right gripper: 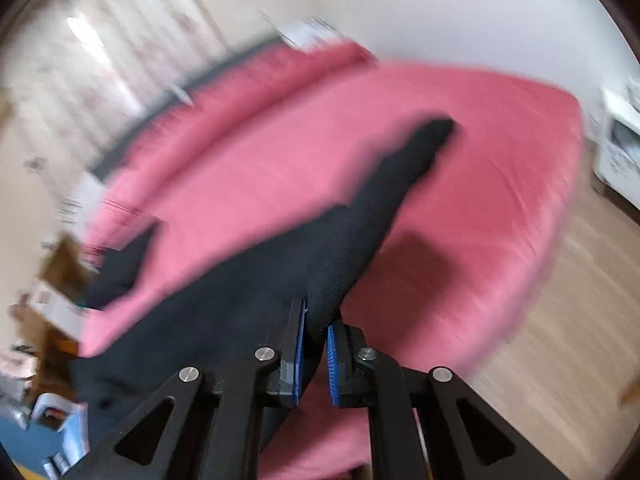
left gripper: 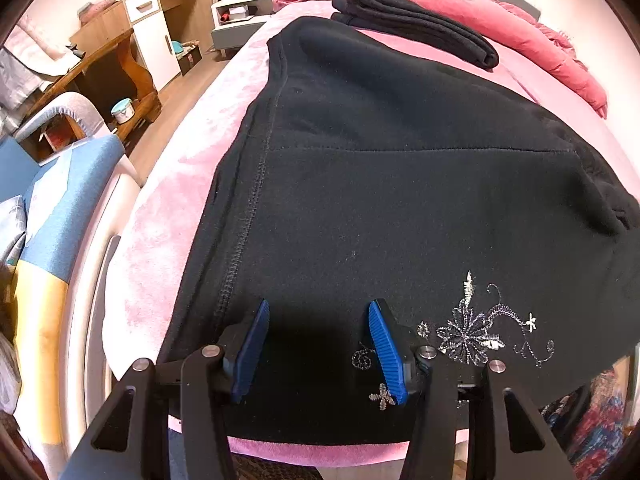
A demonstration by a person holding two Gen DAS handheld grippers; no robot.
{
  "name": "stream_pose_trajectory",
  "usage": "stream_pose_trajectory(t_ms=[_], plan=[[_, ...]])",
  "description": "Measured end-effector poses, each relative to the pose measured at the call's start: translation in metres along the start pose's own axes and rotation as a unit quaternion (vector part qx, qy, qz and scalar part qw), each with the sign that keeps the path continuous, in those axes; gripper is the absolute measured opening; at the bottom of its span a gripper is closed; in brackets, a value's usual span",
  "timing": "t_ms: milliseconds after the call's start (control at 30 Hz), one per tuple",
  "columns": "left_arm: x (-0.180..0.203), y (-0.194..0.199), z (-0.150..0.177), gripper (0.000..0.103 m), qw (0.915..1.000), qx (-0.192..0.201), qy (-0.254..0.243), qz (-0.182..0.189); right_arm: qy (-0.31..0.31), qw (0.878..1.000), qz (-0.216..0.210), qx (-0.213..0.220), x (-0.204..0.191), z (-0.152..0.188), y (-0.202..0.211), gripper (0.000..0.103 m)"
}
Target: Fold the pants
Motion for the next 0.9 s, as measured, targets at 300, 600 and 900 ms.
stream_pose_trajectory(t_ms=[300, 600, 900], plan=[[-0.005, 0.017, -0.018, 0.053, 0.9995, 0.028, 0.002, -0.014, -0.045, 0.992, 0.069, -0.091, 0.044, 0.03, -0.043, 0.043], [-0.008, 0.012, -0.069, 0.053, 0.9987, 0.051, 0.0, -0.004, 0.195, 0.978, -0.034, -0.067, -0.127, -0.008, -0.043, 0.062], [-0.001, -0.006, -0.138, 0.054, 0.9972, 0.052, -0.051, 0.014, 0.407, 0.909, 0.012, -0.089, -0.287, -0.067, -0.131, 0.062]])
Point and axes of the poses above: each gripper's, at about its wrist camera, not at the fingertips, and y roughly against the way its jaws point, x to its right, z to its underside, the point moved 1 cm from there along -y, roughly the way its jaws point, and after that the axes turned 9 degrees about z, right-handed, at the moved point
